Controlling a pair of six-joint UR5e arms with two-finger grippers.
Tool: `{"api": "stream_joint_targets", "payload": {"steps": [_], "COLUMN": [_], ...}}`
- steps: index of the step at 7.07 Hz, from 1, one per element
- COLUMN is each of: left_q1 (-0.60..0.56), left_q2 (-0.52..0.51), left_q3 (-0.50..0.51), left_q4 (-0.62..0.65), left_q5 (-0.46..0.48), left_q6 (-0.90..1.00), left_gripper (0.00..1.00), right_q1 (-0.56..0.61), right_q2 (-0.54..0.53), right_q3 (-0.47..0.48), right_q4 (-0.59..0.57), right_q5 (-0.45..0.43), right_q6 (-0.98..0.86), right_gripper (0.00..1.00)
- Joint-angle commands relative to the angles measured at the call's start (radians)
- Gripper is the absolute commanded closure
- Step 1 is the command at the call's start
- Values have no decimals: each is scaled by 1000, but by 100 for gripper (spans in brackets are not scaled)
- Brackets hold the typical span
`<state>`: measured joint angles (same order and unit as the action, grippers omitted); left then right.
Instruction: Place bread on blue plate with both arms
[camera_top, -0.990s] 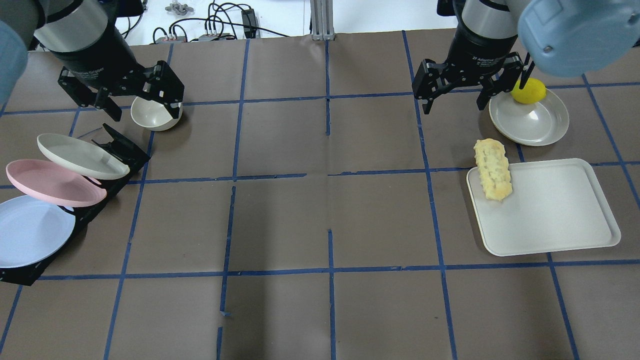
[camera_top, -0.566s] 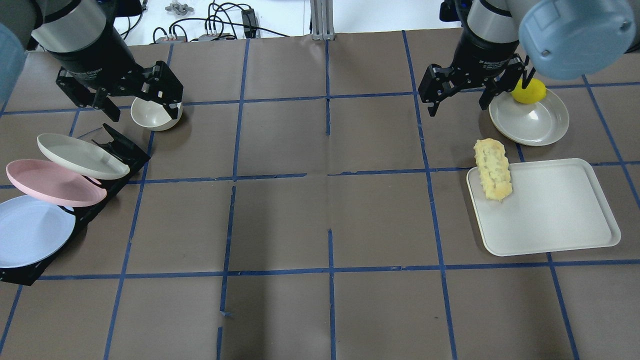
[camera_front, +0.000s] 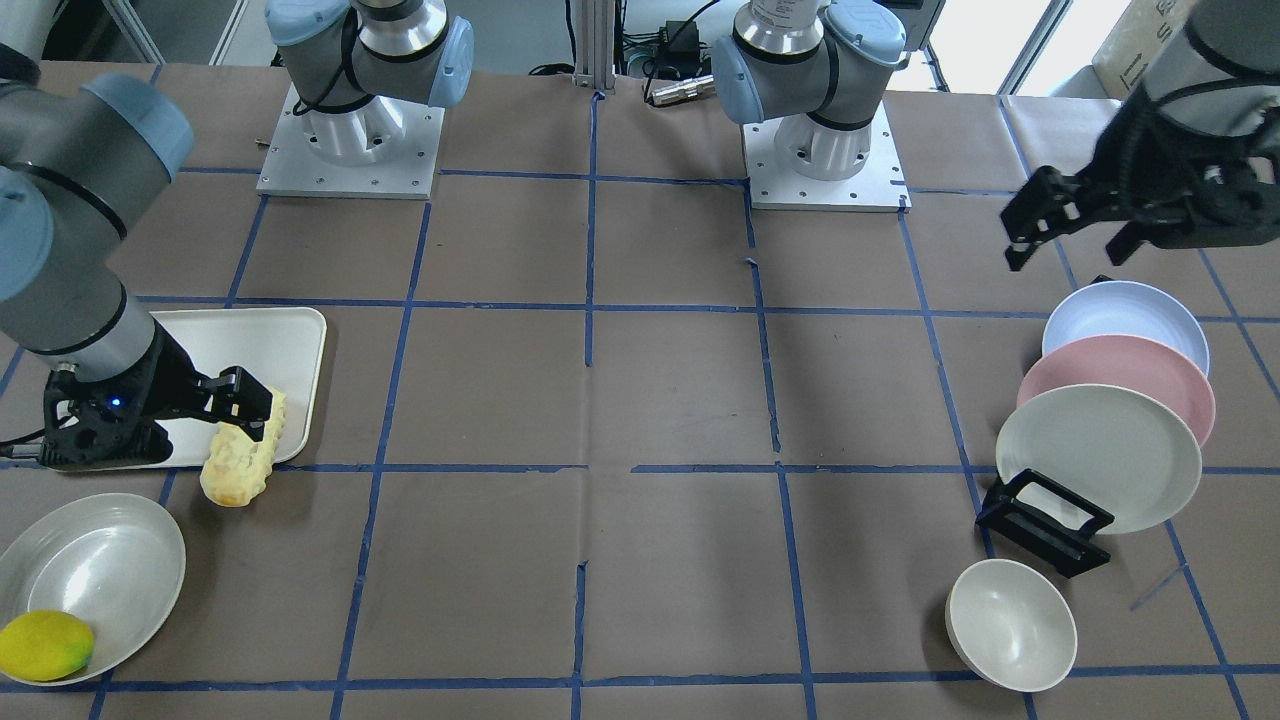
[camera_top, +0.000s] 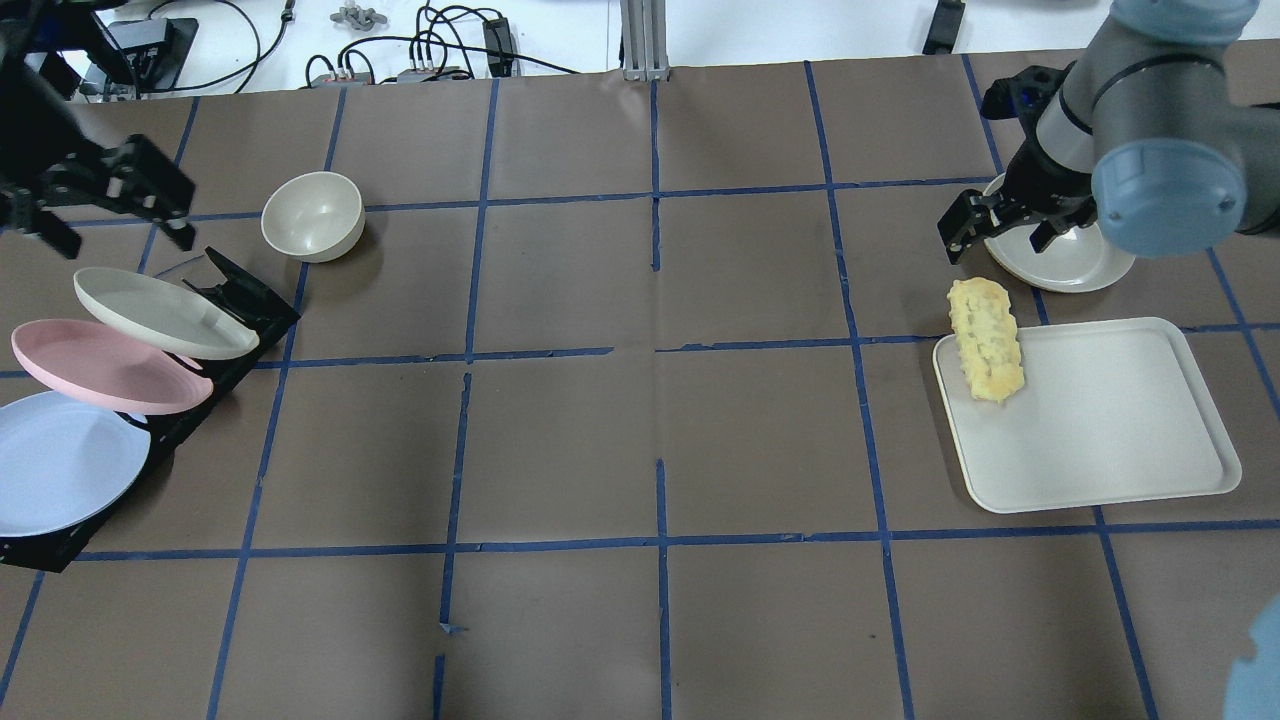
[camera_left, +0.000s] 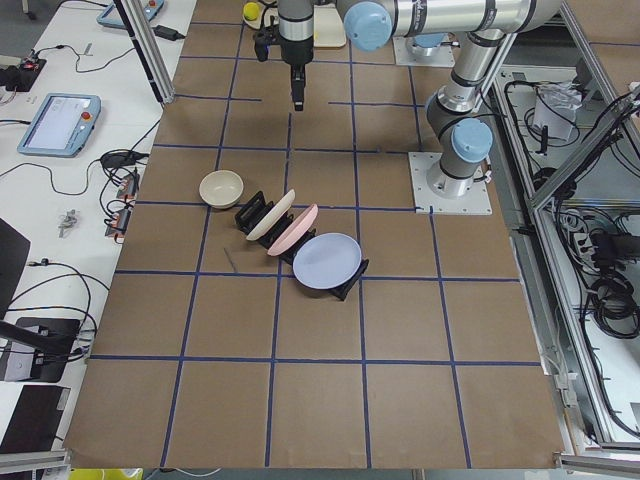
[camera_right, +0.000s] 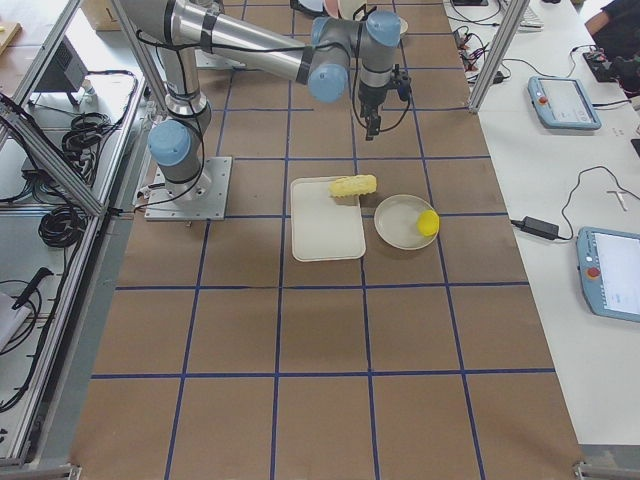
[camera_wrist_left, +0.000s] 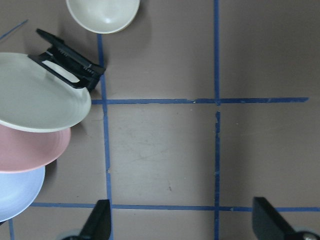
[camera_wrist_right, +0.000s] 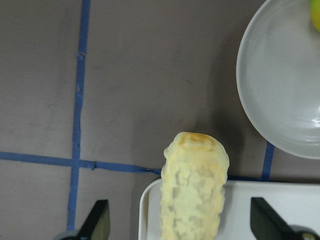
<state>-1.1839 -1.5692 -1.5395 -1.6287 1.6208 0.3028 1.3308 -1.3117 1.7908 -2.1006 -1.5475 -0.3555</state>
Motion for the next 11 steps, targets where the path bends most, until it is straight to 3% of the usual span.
{"api": "stream_joint_targets", "payload": {"steps": [1,4,6,8,9,10,11], "left_q1": [264,493,552,556,555,556,558], "left_q2": [-76,-214,-360,-417,-434,-458,-481], "left_q3": [1,21,30,18,6,30,27], "left_q4": [-3,23,99,163,212,236,269], "left_q5": [-2,-16,-36,-55,-55,-45,-42], "left_q6": [173,466,586,675,685,690,690], "left_gripper": [0,0,0,0,0,0,1], "right_q1": [-24,-38,-39,-42,-42,-42,-41], "right_q2": [46,109,100,98,97,94,92], "right_q3": [71,84,125,145,145,139,124], "right_q4": [-136,-188,-188,-191,-190,-188,-180], "right_q5": [4,3,1,1,0,0,-6], "right_q6": [-31,-31,-27,-23,-25,-30,-30], "right_gripper": [0,0,1,5,25,64,84]}}
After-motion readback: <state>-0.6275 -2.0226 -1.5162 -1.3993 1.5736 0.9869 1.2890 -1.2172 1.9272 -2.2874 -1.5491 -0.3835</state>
